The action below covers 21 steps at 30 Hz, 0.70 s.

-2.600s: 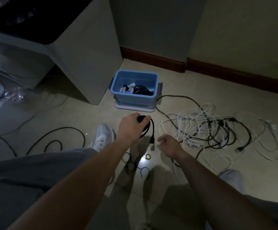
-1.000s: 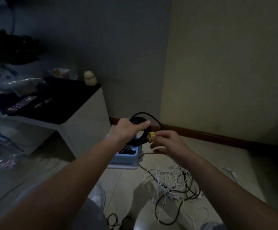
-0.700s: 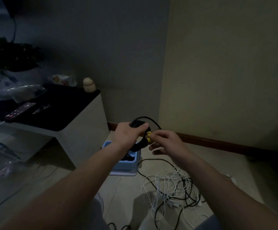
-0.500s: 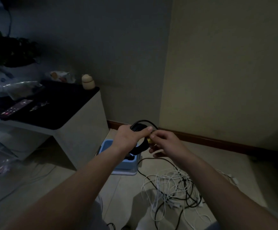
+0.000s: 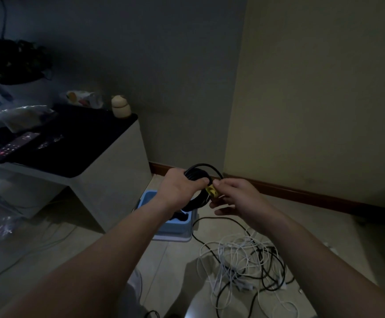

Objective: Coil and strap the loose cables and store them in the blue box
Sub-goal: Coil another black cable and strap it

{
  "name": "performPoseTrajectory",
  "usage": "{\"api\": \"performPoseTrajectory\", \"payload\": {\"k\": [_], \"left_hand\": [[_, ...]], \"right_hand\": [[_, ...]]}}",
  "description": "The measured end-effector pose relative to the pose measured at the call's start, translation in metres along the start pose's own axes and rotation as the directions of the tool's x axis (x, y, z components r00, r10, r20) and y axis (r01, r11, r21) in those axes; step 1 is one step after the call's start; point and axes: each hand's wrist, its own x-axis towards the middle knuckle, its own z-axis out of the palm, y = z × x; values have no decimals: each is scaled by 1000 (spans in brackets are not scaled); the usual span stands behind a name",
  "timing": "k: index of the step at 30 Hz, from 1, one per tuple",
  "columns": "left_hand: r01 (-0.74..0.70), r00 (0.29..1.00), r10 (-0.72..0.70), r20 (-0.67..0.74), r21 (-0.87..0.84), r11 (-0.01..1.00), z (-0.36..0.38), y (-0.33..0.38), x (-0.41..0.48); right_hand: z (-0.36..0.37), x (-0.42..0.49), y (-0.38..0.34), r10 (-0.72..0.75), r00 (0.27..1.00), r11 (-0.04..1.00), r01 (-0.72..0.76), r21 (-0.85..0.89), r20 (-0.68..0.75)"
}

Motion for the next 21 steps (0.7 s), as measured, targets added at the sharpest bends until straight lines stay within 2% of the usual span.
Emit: {"api": "performPoseTrajectory", "payload": {"k": [6, 10, 15, 18, 21], "left_hand": [[3, 998, 2, -58, 85, 996, -6, -3, 3], [29, 994, -11, -110, 158, 987, -10, -7, 4], [59, 986, -30, -162, 179, 982, -16, -11, 6], [86, 984, -56, -170, 176, 981, -18, -13, 6], [93, 988, -70, -140, 163, 982, -16, -14, 4]], "right_hand": [[-10, -2, 1, -19, 998, 1000, 19, -6, -56], [-15, -4, 0, 57, 996, 998, -58, -11, -74], [-25, -6, 1, 140, 971, 989, -129, 65, -196], [-32, -9, 2, 131, 960, 991, -125, 40, -246], [-36, -12, -1, 69, 970, 998, -64, 26, -232]]}}
